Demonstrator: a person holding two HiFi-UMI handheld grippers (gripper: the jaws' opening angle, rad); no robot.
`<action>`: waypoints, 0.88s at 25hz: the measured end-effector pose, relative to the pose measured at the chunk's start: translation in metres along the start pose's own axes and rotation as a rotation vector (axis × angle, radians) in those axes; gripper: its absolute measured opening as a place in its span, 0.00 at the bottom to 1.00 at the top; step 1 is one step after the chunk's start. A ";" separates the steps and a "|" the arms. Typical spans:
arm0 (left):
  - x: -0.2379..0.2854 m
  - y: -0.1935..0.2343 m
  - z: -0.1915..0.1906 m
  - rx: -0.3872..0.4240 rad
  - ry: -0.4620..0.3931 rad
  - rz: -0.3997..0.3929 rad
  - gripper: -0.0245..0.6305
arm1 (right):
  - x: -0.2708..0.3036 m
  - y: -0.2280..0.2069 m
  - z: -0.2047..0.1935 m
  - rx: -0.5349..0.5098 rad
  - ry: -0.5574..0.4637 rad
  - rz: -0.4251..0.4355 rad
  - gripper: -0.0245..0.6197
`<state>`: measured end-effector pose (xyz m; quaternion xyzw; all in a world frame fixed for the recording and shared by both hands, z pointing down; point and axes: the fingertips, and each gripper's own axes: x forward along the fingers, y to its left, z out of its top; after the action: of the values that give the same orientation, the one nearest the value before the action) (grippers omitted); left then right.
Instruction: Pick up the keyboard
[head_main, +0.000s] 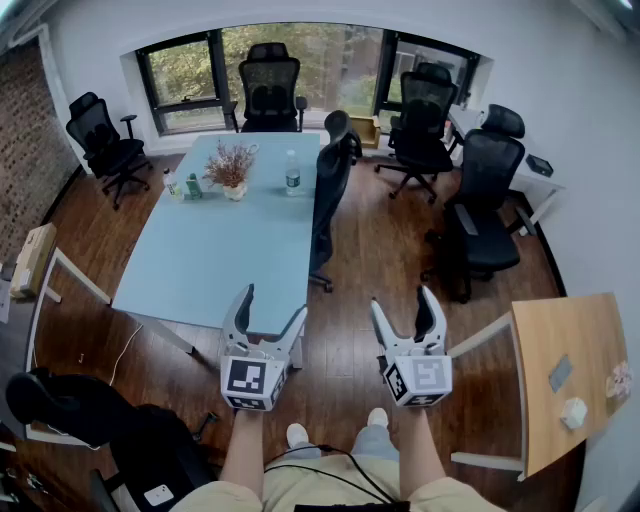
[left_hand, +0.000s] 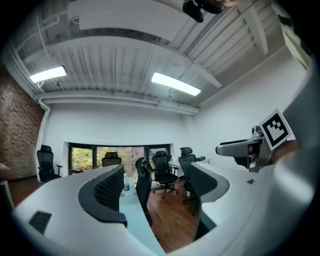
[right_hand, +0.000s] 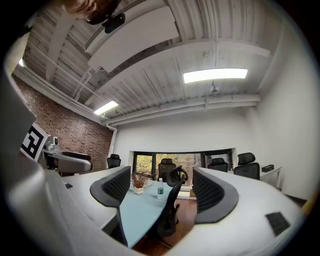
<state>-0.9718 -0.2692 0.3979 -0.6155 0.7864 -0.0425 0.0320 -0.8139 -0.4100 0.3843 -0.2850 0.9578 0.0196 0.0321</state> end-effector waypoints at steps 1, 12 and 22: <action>0.002 -0.004 -0.001 -0.004 -0.003 -0.012 0.64 | -0.005 -0.004 -0.003 -0.003 0.003 -0.009 0.66; 0.031 -0.113 0.029 -0.001 -0.059 -0.207 0.64 | -0.125 -0.097 0.023 -0.016 -0.052 -0.249 0.65; 0.019 -0.343 0.067 -0.014 -0.101 -0.514 0.64 | -0.319 -0.222 0.043 -0.020 -0.091 -0.493 0.65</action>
<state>-0.6385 -0.3709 0.3673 -0.7967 0.6017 -0.0132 0.0551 -0.4237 -0.4194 0.3604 -0.5090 0.8567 0.0336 0.0763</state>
